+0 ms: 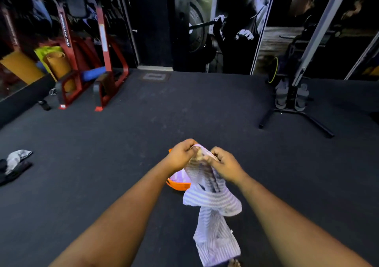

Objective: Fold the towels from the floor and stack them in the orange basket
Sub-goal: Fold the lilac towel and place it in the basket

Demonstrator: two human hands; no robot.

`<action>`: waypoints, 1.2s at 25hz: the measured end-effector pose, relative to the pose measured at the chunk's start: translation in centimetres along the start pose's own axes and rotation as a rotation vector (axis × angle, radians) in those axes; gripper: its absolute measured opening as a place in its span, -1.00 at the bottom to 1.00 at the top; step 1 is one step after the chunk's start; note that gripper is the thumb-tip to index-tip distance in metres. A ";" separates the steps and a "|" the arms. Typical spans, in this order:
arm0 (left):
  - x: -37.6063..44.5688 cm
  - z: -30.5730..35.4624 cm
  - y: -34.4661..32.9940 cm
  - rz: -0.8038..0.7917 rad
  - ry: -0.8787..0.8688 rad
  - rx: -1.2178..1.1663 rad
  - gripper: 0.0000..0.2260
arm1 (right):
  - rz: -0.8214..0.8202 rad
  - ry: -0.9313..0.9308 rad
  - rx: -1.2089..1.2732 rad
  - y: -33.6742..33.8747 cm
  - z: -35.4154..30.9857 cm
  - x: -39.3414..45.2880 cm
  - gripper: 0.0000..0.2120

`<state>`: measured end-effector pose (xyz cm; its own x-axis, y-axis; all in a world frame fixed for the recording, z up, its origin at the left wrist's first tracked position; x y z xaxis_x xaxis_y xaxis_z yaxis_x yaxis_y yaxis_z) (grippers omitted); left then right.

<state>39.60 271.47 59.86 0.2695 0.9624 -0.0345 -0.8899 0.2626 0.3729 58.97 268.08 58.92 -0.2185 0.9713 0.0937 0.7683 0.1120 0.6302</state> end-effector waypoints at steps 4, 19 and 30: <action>3.8 4.1 -1.5 0.196 0.012 -0.332 -0.86 | -0.211 0.021 0.088 2.8 3.4 4.1 -0.59; 9.2 3.4 1.1 0.046 0.003 0.415 -0.45 | -0.079 0.084 0.023 6.0 4.6 12.5 -0.77; 9.7 -0.5 0.9 -0.197 -0.094 0.332 -0.74 | 0.146 0.079 0.454 7.2 1.2 14.1 -0.86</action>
<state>41.18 281.05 59.41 0.4694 0.8813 -0.0555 -0.6549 0.3896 0.6475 62.17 282.86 63.89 -0.1203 0.9669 0.2251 0.9755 0.0731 0.2075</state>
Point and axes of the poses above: each hand's wrist, its own x-axis towards the middle knuckle, its own y-axis out of the back of the hand, z = x × y, the point moved 1 cm from there along x, towards the middle knuckle, and after that the axes turned 7 degrees about -x, right-handed, at the moved point
